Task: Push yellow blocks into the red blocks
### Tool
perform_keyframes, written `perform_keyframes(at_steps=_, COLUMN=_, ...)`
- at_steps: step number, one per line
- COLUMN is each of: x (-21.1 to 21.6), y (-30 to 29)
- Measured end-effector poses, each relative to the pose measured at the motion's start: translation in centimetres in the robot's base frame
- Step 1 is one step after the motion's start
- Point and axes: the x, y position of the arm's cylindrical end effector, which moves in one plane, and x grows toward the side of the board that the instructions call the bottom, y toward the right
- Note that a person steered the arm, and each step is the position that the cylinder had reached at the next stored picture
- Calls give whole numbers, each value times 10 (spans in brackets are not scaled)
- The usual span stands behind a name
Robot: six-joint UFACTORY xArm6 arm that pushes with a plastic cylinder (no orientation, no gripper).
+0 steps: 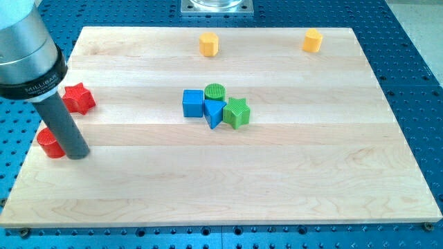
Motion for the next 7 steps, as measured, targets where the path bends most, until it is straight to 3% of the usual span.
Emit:
perform_keyframes(at_steps=1, x=57, y=-37)
perform_keyframes(at_steps=2, x=21, y=-51)
perform_keyframes(at_steps=3, x=-49, y=-29)
perform_keyframes(at_steps=4, x=-53, y=-11)
perform_keyframes(at_steps=5, x=-14, y=9)
perform_keyframes(at_steps=6, x=-77, y=98)
perform_keyframes(at_steps=7, x=-166, y=156)
